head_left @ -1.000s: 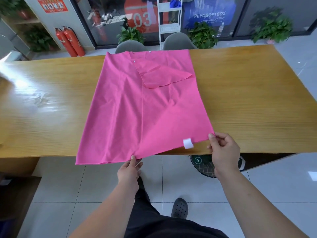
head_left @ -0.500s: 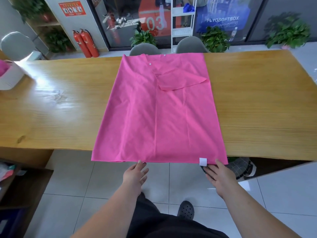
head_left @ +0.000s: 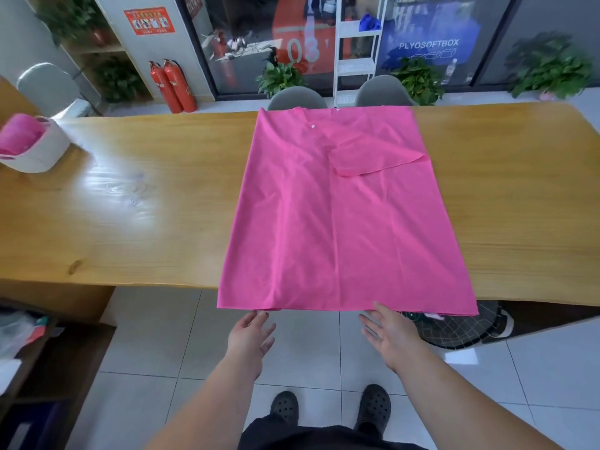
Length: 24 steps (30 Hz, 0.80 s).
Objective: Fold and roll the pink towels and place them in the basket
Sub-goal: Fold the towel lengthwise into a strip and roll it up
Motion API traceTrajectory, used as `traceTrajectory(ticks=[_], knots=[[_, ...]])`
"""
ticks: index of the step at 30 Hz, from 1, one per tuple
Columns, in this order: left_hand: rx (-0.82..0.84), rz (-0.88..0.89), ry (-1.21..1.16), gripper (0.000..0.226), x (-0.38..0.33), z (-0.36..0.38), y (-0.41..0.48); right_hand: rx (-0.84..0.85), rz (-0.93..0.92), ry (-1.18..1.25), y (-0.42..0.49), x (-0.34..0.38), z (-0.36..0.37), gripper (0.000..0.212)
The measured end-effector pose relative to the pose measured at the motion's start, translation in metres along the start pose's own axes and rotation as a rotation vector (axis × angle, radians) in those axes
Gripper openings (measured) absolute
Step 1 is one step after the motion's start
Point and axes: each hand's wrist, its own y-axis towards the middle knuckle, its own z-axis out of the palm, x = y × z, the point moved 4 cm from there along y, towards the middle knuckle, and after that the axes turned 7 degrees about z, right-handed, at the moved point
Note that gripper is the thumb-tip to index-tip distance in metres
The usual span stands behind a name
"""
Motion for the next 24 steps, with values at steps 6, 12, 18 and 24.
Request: traceTrajectory(ticks=[6,12,18,24], knots=[[-0.038,0.036,0.046,0.054,-0.024,-0.042,0.030,-0.010,-0.030,-0.054,-0.008,-0.014,0.050,0.018],[-0.129,0.178,0.267,0.048,-0.041,-0.056,0.044,-0.060,-0.100,-0.085,-0.016,-0.022,0.074,0.016],[-0.217,0.234,0.236,0.032,-0.055,-0.051,0.045,-0.107,-0.178,-0.027,-0.023,-0.023,0.084,0.025],[-0.251,0.285,0.217,0.025,-0.075,-0.050,0.049,-0.154,-0.224,0.062,-0.028,-0.023,0.091,0.020]])
